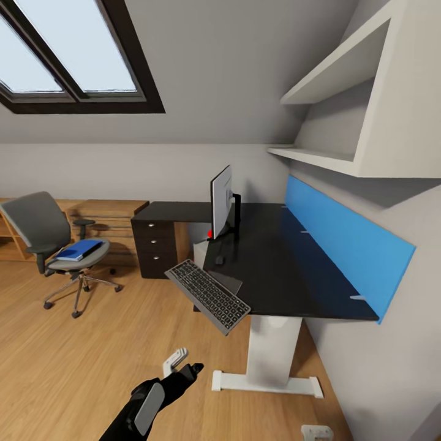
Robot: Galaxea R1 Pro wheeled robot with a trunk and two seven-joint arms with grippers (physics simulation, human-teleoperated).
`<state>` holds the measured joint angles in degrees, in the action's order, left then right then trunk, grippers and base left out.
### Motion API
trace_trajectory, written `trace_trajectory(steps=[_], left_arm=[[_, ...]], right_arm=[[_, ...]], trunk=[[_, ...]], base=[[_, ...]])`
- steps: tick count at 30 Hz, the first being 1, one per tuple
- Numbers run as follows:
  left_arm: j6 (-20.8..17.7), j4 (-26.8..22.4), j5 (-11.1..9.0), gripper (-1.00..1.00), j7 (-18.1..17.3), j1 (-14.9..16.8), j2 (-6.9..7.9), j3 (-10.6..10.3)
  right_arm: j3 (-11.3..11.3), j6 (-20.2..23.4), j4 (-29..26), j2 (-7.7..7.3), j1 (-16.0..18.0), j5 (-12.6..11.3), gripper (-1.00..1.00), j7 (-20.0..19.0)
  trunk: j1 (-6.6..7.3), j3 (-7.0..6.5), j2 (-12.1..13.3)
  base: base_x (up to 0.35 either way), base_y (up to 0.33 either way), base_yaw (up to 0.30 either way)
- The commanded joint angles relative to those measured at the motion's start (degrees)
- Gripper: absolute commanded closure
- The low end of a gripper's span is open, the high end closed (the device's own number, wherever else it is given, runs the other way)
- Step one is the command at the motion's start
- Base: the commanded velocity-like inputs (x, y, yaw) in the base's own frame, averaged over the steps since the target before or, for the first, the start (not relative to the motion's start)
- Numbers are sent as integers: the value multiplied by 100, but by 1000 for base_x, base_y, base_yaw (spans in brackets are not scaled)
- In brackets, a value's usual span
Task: In the bedroom, organize the workspace by keeping the computer under the desk, ensuring the monitor is on the desk, placing the keyboard on the desk next to the monitor, placing the mouse on the desk next to the keyboard, moving the folder from the swivel chair onto the desk next to the mouse, stacking the notebook on top of the folder with the pen on top of the notebook, and positioning the swivel chair next to the desk.
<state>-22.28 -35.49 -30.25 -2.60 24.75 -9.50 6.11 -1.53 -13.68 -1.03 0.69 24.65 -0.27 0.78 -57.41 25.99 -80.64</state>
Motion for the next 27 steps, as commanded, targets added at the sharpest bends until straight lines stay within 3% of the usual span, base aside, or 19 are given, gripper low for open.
trace_trajectory(steps=[1,8,18,27], left_arm=[[-46,4,-16,-100,-36,3,-8,42],[-47,39,-16,-100,-84,3,-6,40],[-48,50,-23,-100,-91,3,31,48],[-42,51,-17,-100,-102,3,44,40]], right_arm=[[-14,-20,6,1,4,7,-100,8],[-14,-20,6,1,3,40,-100,10],[-14,-20,6,1,2,45,-100,10],[-14,-20,14,0,2,50,-100,10]], trunk=[[-1,6,-4],[-1,6,-4],[-1,6,-4],[-1,6,-4]], base=[[48,-26,0],[40,-16,0],[179,-102,0],[21,-12,0]])
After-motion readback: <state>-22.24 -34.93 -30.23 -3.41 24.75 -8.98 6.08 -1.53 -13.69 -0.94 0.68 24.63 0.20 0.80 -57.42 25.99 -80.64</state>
